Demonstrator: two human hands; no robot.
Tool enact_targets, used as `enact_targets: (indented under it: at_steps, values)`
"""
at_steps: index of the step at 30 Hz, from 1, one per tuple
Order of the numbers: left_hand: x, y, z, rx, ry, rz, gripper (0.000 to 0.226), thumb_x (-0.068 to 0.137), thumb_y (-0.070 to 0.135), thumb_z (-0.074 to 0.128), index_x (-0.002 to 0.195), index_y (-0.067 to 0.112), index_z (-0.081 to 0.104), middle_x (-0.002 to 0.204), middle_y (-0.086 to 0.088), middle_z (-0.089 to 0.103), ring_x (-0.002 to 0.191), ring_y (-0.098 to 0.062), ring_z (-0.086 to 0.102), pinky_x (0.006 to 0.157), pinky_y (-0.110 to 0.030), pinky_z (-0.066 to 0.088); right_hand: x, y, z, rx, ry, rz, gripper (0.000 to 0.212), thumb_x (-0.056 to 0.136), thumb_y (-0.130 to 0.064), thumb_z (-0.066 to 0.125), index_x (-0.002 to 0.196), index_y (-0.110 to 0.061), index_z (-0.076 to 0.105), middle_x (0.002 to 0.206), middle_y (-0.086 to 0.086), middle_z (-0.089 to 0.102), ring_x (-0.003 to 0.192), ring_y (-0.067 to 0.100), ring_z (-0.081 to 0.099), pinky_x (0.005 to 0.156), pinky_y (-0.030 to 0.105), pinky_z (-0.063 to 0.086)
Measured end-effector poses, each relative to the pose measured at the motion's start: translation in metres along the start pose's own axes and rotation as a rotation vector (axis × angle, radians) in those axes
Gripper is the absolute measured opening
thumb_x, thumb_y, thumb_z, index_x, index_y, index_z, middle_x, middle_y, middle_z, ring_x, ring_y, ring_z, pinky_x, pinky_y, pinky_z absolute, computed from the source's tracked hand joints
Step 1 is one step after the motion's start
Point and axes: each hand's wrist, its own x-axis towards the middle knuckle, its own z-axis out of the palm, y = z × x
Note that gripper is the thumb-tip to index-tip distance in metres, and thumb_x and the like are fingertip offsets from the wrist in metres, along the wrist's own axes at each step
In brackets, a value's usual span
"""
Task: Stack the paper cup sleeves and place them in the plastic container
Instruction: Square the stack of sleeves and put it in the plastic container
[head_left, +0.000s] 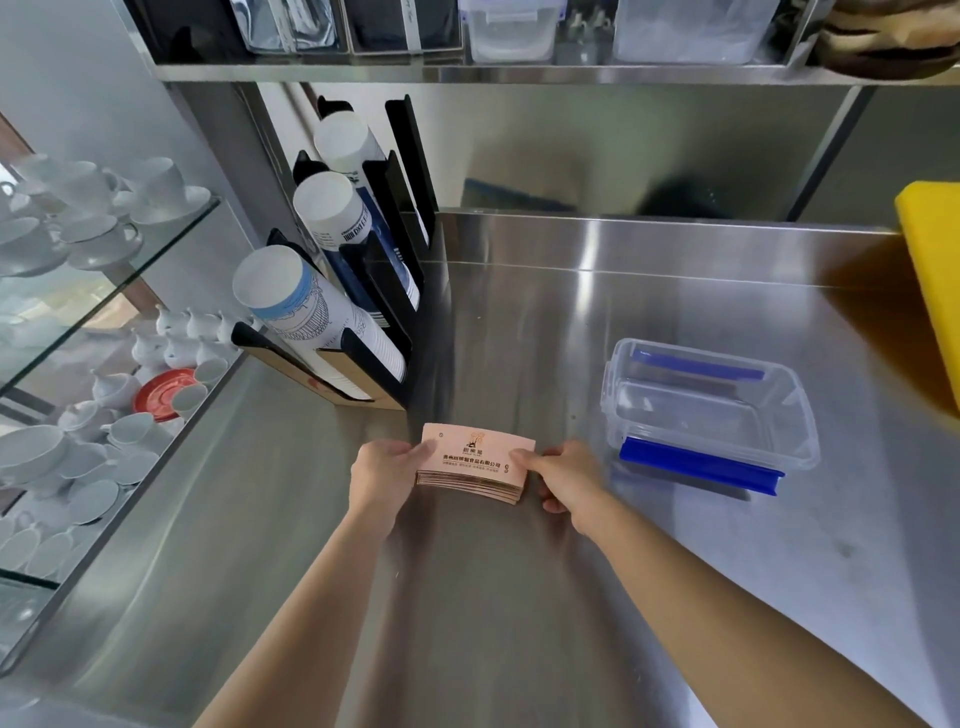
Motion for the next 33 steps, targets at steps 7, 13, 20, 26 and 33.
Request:
enact_targets:
  at_steps: [7, 13, 20, 26, 33]
  values:
    - [0.016, 0.017, 0.011, 0.031, -0.071, -0.134, 0.052, 0.065, 0.045, 0.076, 0.081, 0.002, 0.051, 0.080, -0.011, 0.062, 0.073, -0.026, 0.057, 0.062, -0.031, 0.045, 0.003, -0.005, 0.012, -0.194, -0.012, -0.034, 0.045, 0.070, -0.037, 0.074, 0.096, -0.004, 0.060, 0.093, 0.011, 0.067, 0.076, 0.027, 0.063, 0.054, 0.031, 0.050]
    - [0.025, 0.010, 0.011, -0.007, -0.277, -0.152, 0.055, 0.055, 0.037, 0.084, 0.087, -0.001, 0.060, 0.094, -0.015, 0.071, 0.092, -0.031, 0.066, 0.088, -0.038, 0.052, 0.003, -0.006, 0.003, -0.165, -0.078, -0.084, 0.038, 0.072, -0.027, 0.076, 0.098, -0.003, 0.060, 0.095, 0.009, 0.068, 0.074, 0.022, 0.056, 0.061, 0.029, 0.043]
    - [-0.006, -0.009, 0.004, -0.219, -0.417, 0.040, 0.032, 0.079, 0.004, 0.067, 0.108, 0.000, 0.057, 0.107, -0.021, 0.067, 0.100, -0.033, 0.064, 0.093, -0.043, 0.050, -0.005, -0.003, -0.017, 0.059, -0.200, -0.203, 0.042, 0.065, 0.002, 0.079, 0.085, -0.019, 0.048, 0.106, 0.013, 0.064, 0.099, 0.028, 0.060, 0.089, 0.039, 0.050]
    - [-0.027, -0.024, 0.021, -0.356, -0.327, 0.233, 0.043, 0.073, -0.015, 0.063, 0.095, 0.020, 0.050, 0.101, -0.011, 0.062, 0.096, -0.028, 0.059, 0.091, -0.044, 0.048, -0.018, 0.009, -0.030, 0.043, -0.189, -0.354, 0.059, 0.073, 0.005, 0.072, 0.122, -0.018, 0.048, 0.118, 0.002, 0.060, 0.111, 0.017, 0.057, 0.099, 0.035, 0.048]
    - [-0.024, -0.043, 0.026, -0.291, -0.302, 0.286, 0.055, 0.076, -0.017, 0.059, 0.100, 0.032, 0.048, 0.102, 0.001, 0.062, 0.102, -0.027, 0.057, 0.096, -0.049, 0.046, -0.017, 0.023, -0.031, -0.048, -0.164, -0.364, 0.049, 0.076, 0.003, 0.069, 0.119, -0.015, 0.055, 0.117, 0.004, 0.066, 0.107, 0.016, 0.061, 0.101, 0.042, 0.048]
